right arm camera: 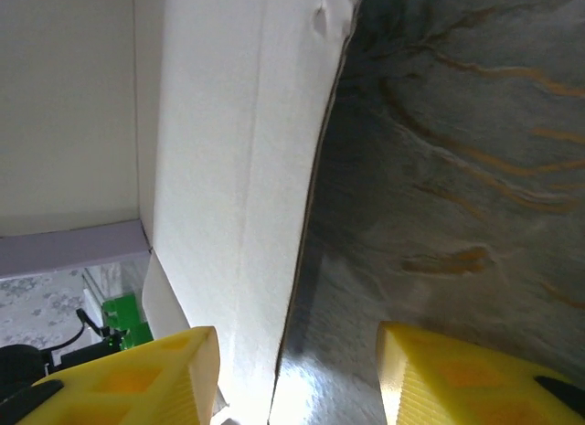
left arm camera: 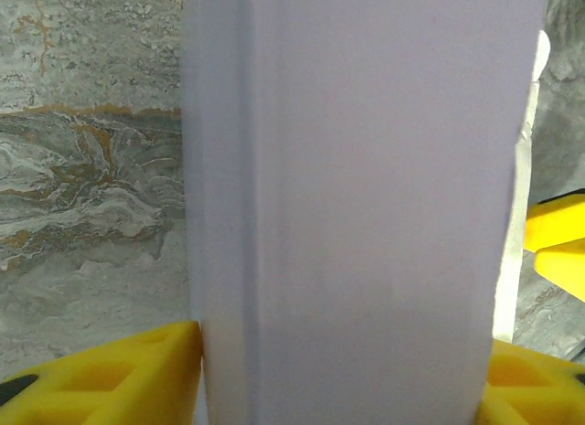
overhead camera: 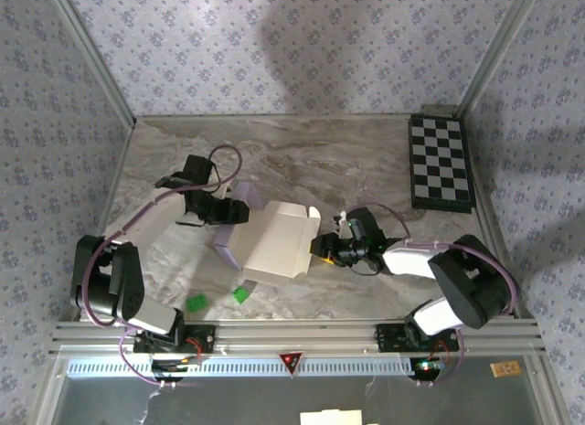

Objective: Fold the paper box

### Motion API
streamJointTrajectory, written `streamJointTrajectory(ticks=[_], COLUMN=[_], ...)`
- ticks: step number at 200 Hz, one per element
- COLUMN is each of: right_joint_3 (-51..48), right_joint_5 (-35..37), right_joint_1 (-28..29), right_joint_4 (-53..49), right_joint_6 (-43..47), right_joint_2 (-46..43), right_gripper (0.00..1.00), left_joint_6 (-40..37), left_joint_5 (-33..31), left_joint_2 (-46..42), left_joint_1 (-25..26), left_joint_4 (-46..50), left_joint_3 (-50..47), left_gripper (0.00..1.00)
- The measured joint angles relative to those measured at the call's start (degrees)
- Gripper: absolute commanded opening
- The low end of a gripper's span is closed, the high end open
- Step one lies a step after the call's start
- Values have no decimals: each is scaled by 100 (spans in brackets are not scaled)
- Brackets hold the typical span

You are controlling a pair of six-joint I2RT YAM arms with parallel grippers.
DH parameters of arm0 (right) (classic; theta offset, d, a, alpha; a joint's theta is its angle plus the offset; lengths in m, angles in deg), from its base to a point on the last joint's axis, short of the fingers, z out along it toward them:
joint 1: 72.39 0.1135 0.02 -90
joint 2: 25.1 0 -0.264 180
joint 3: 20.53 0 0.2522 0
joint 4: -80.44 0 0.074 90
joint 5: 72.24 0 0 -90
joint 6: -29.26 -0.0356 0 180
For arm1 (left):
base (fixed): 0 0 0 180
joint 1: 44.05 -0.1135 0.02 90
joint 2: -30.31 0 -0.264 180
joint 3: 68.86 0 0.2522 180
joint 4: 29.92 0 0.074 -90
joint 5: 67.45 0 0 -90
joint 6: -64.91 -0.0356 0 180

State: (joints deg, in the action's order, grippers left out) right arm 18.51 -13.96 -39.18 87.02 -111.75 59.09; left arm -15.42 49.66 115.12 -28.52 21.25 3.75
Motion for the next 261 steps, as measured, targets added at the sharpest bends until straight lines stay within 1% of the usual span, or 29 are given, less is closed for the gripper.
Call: streamJointTrajectory(ticks=[25,47,79,106,128,153,179,212,232,261], right_joint_3=[-2,-2,-2,2,39,319,981,2151,2942,3952], right_joint_5=[-122,-210,-227,-216,-173,4,295,763,1115,1700], right_joint_1=[11,28,70,70,68,68,22,-129,-181,-149], right_joint_4=[389,669,868,828,540,-367,-1799,-3816,-5031,-6415], right_joint_6=[-96,-181,-271,-293,-221,79,713,1821,2575,3639], right_joint_2=[216,308,358,354,221,-264,-833,-1209,-1213,-1165], right_gripper=[45,41,29,20,11,6,3,0,0,0], left_joint_6=[26,50,92,96,144,234,348,389,389,387], left_joint_5=[122,232,348,380,374,341,173,-208,-437,-693], left_joint_2=[-2,-7,-7,-9,-79,-402,-940,-1631,-1950,-2247], left_joint_1=[-66,-96,-129,-162,-166,-190,-280,-354,-354,-354], left_joint_4=[-48,-127,-170,-173,-179,-214,-282,-297,-291,-289], left_joint_3=[-42,-87,-129,-133,-140,-170,-168,-160,-138,-120], left_gripper=[58,58,58,58,64,76,81,84,86,86])
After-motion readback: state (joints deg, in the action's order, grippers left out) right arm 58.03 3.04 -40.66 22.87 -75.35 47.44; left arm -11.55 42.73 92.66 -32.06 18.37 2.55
